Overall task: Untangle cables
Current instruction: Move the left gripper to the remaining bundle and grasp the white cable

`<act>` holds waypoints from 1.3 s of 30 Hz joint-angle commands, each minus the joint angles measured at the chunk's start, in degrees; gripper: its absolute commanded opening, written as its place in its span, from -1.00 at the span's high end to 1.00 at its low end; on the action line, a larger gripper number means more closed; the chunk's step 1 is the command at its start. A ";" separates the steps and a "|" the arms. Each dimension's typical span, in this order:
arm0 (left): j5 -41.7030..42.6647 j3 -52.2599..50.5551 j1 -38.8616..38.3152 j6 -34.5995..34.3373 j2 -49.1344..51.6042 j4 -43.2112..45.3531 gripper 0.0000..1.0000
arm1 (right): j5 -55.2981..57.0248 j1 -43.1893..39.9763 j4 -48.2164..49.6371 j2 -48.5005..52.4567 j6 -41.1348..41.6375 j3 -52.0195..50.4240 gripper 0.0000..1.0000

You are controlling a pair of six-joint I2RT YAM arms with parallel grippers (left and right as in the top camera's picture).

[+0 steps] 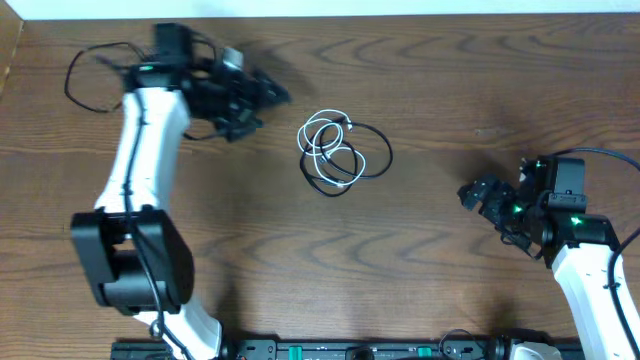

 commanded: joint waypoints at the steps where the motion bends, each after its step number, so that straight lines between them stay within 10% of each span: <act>1: -22.10 -0.46 -8.90 2.91 0.33 -1.18 -0.80 | 2.86 -0.24 -0.79 -0.57 -0.61 0.96 -0.99; 14: -32.81 -3.08 -19.69 2.71 3.48 2.58 -0.77 | 2.86 -0.24 -0.79 -0.57 -0.61 0.96 -0.99; 27: -28.89 -3.08 -19.69 2.43 9.27 8.70 0.14 | 2.86 -0.24 -0.81 -0.57 -0.63 0.96 -0.99; 39: -30.23 -3.08 -19.69 2.01 9.31 8.90 0.30 | 2.86 -0.24 -0.81 -0.57 -0.61 0.96 -0.99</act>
